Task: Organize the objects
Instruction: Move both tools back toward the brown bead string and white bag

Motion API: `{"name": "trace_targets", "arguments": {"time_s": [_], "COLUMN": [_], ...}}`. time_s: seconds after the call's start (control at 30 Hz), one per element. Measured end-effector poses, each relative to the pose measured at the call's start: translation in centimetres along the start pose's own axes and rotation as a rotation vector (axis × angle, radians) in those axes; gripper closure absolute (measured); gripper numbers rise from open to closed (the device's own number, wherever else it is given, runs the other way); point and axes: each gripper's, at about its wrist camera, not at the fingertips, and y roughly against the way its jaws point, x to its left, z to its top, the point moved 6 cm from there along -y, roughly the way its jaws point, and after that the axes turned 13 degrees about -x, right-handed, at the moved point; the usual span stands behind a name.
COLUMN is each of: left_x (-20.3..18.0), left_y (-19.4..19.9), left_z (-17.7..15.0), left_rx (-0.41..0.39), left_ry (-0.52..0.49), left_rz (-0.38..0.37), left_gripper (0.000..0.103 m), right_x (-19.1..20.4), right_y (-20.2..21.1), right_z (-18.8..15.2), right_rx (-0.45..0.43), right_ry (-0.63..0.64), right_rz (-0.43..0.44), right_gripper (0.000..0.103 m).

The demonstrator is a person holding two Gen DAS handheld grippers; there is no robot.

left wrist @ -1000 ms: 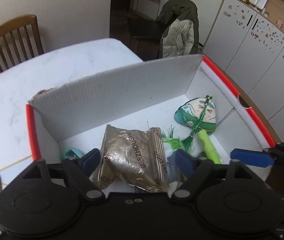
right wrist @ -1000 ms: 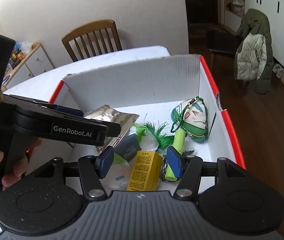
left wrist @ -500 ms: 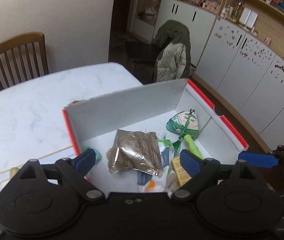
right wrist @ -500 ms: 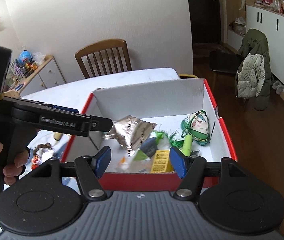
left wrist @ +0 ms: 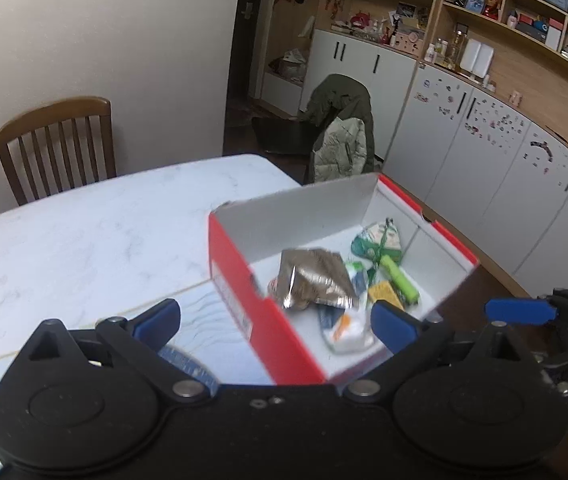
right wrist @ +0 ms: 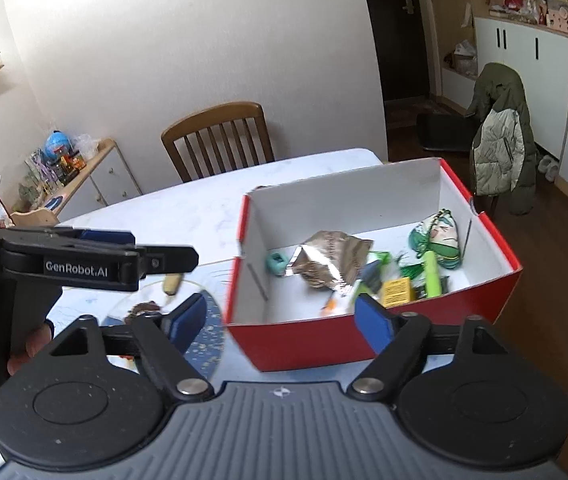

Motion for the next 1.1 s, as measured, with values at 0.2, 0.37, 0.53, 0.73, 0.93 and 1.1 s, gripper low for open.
{"name": "trace_targets", "arguments": {"time_s": [0.2,0.37,0.53,0.73,0.93,1.1], "left_x": [2.7,5.1,8.2,12.3,16.0,17.7], "left_y": [3.4,5.8,7.6,9.0,8.7,7.8], "left_z": [-0.9,-1.7,-2.9,-3.9,-6.0,-8.5], "left_rx": [-0.012,-0.038,-0.045,-0.058,-0.030,-0.011], "left_ry": [-0.024,-0.035,-0.029,0.021,0.074,0.070], "left_rz": [-0.008,-0.001,0.023,0.083,0.102,0.099], "left_gripper": [0.001,0.000,0.000,0.000,0.000,0.000], "right_x": [3.9,6.4,8.6,11.1,13.5,15.1], "right_y": [1.5,2.4,2.7,1.7,-0.4,-3.2], "right_z": [-1.1,-1.7,-2.6,-3.7,-4.4,-5.0], "right_rx": [-0.024,-0.047,-0.038,-0.006,0.045,0.080], "right_ry": [-0.003,0.015,0.028,0.041,0.074,0.114], "right_rz": [-0.024,-0.086,-0.105,-0.100,-0.065,-0.057], "right_gripper": [0.017,0.016,0.016,0.016,0.016,0.016]}}
